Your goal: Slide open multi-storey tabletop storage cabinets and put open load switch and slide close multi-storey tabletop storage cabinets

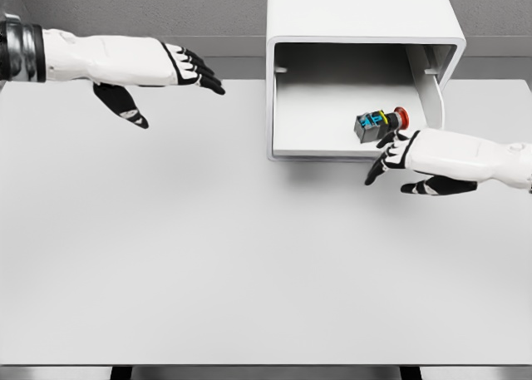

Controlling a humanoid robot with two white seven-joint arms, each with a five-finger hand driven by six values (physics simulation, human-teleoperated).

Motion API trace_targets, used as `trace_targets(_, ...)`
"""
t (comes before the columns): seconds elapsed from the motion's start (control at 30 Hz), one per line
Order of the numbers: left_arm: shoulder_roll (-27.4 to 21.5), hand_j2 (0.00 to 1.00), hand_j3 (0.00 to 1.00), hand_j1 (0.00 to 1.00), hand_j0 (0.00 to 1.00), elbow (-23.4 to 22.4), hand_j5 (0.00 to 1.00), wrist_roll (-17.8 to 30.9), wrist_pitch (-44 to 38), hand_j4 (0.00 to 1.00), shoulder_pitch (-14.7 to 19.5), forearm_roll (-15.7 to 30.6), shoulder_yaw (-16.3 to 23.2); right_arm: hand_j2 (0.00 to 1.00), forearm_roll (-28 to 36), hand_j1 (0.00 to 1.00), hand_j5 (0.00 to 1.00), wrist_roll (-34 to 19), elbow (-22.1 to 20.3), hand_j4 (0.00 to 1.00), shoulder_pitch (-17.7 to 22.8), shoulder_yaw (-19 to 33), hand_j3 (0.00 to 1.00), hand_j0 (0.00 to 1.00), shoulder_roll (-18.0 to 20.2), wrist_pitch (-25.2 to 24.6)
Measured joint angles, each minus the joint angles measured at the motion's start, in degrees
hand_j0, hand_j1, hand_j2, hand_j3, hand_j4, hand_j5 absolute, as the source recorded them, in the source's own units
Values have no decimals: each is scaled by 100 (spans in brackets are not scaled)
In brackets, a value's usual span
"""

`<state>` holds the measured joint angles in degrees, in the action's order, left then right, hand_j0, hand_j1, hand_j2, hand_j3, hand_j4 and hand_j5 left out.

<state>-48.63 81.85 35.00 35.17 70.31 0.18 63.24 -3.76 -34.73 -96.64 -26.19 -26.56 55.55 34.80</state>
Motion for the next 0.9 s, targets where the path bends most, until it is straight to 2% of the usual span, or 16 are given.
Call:
trace_targets(0.23,140,100,100,100,100,12,100,3,-1,100,35,-3,79,72,-148,72,72,-15,173,72,-123,-185,72,72,-94,24)
trace_targets(0.47,185,100,100,100,100,0,100,3,-2,100,220,-3,275,72,-122,72,72,-28,275,72,-53,268,72,72,-85,36)
trace_targets(0.63,189,100,100,100,100,-1,100,3,-2,100,264,-122,616,72,85,72,72,-30,270,72,140,555,72,72,-9,39)
trace_targets(0.67,191,100,100,100,100,-2,100,3,-2,100,264,-267,682,72,171,72,72,-11,213,72,520,694,72,72,36,3)
trace_targets(0.73,187,100,100,100,100,-1,100,3,-2,100,255,-563,786,71,145,71,71,-22,43,71,773,1023,71,71,88,32)
trace_targets(0.83,188,100,100,100,100,-1,100,3,-1,100,264,-799,954,71,158,71,71,-27,-176,71,975,1252,71,71,126,35)
trace_targets(0.9,189,100,100,100,100,-1,100,3,-1,100,264,-864,1004,71,141,71,71,-28,-245,71,940,1237,71,71,143,34)
